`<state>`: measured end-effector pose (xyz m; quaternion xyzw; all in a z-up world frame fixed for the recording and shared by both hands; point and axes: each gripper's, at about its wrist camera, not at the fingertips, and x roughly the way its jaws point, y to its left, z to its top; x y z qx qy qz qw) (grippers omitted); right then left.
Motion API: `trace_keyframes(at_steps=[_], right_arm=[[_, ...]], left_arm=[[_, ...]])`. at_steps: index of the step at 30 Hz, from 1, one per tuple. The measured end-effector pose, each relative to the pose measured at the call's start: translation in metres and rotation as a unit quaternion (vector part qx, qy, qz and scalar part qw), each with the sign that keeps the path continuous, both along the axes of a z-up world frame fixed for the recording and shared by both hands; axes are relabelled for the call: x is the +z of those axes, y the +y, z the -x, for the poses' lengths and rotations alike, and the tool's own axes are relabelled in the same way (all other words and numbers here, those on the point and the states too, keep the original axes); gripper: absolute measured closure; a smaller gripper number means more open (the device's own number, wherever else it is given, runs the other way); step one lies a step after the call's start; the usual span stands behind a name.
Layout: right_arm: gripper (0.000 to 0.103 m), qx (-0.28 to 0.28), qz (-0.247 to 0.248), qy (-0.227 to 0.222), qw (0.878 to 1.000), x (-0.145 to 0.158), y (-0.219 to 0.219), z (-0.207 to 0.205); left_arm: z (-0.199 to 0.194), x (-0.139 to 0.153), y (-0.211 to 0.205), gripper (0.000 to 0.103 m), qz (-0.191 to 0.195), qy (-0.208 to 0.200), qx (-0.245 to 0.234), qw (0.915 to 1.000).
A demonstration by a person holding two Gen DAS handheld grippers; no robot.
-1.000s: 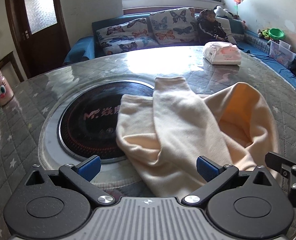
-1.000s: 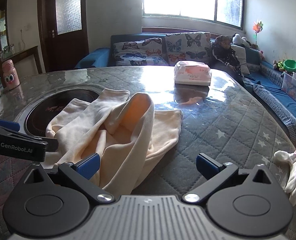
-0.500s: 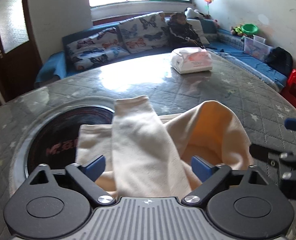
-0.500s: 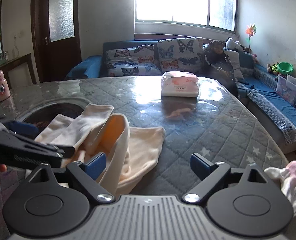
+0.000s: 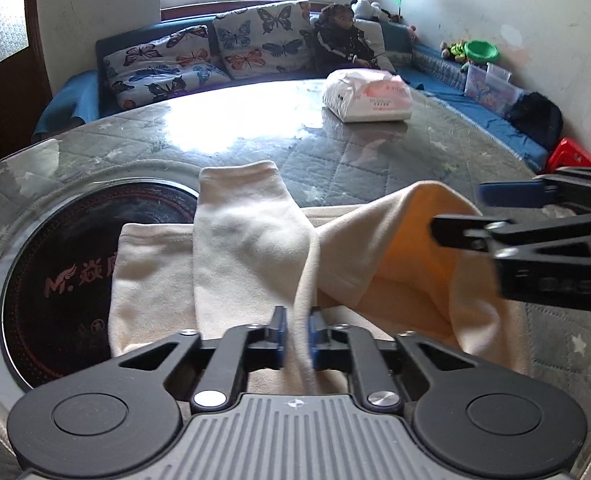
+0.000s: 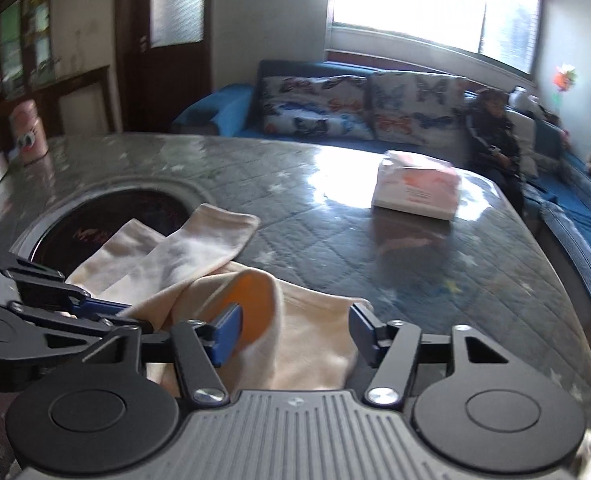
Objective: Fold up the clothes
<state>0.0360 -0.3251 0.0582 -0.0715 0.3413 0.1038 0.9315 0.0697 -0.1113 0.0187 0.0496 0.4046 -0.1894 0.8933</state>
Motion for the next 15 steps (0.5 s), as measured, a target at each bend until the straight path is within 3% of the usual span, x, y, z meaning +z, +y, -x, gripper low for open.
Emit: trace_keyframes(at_steps=[8,15], right_arm=[[0.094,0.032,0.026,0.014,0.999,-0.010,0.017,-0.017],[0.100,-0.011,0.014,-0.037,0.999,0.009,-0.003,0.009]], left_arm=[[0.016,0.016,0.036,0.100,0.018,-0.028,0.037,0.9988],[0.047,0.033,0.091,0.100,0.030,-0.050,0.101,0.9932]])
